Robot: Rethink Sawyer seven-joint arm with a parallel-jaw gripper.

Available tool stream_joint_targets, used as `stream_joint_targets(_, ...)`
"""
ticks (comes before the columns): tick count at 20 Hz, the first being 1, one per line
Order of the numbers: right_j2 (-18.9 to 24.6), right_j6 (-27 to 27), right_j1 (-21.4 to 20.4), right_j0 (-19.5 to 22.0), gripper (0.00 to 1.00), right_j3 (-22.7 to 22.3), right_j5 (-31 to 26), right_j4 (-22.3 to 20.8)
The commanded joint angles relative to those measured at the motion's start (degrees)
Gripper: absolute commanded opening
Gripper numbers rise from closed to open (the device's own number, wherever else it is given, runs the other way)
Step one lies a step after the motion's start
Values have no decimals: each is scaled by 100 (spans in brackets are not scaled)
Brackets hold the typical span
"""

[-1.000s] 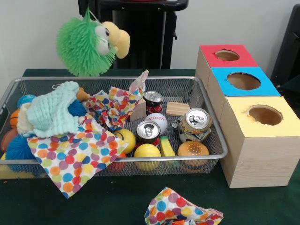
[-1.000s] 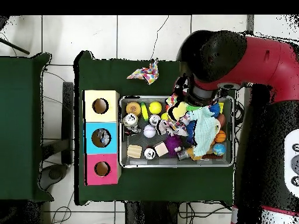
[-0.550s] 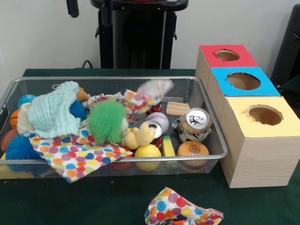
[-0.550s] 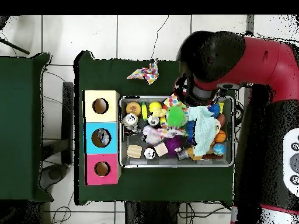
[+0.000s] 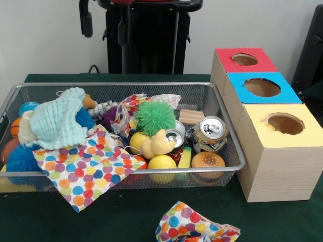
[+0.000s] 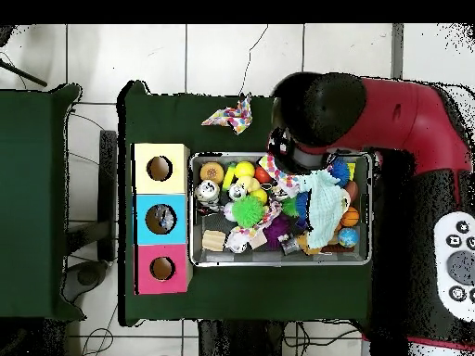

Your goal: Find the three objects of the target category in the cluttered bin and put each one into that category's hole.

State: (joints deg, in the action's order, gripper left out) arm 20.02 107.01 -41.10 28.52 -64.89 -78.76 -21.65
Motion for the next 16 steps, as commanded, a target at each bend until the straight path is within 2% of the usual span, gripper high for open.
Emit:
stream_joint_targets(1, -121, -399, -195, -201, 100, -1606, 1051, -398)
stream_joint_targets(8, -248, 270, -305, -280, 100, -2432, 2314, -272)
stream_joint_targets(13, -389, 231, -393, -433, 100, -2670, 2670, -464)
stream_joint_targets(16, -533, 388, -386, -571, 100, -2767, 3034, -617)
